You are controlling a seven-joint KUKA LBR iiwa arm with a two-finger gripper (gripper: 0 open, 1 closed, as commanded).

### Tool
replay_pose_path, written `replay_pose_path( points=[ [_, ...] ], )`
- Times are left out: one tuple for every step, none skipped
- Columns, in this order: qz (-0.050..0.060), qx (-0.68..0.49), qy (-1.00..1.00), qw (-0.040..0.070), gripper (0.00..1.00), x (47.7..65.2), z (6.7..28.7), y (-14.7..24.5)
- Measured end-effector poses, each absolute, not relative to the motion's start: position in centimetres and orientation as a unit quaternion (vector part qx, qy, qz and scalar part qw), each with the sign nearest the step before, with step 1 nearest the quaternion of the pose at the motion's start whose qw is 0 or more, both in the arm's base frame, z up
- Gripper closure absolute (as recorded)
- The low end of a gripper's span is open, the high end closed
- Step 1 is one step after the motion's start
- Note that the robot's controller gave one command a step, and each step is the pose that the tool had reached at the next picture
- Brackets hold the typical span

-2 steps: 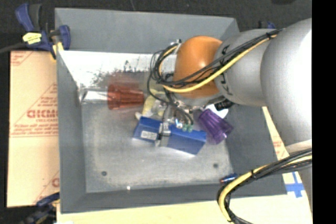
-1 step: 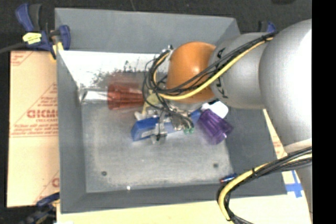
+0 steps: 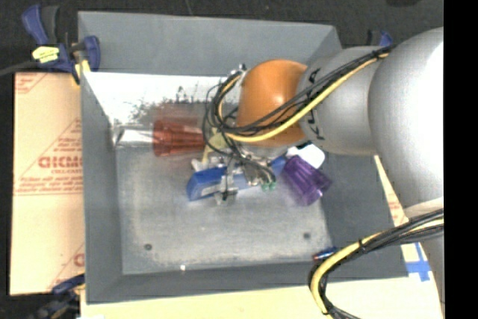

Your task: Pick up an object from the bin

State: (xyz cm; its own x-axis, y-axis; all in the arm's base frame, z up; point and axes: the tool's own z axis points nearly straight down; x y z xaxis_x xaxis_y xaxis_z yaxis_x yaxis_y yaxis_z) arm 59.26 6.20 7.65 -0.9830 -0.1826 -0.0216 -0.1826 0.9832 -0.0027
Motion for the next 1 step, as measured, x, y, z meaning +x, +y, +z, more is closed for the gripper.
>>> replay_pose_path(
  points=[
    [0.0, -0.091, 0.996, 0.007, 1.0, 58.96, 9.08, 6.18]
  ],
)
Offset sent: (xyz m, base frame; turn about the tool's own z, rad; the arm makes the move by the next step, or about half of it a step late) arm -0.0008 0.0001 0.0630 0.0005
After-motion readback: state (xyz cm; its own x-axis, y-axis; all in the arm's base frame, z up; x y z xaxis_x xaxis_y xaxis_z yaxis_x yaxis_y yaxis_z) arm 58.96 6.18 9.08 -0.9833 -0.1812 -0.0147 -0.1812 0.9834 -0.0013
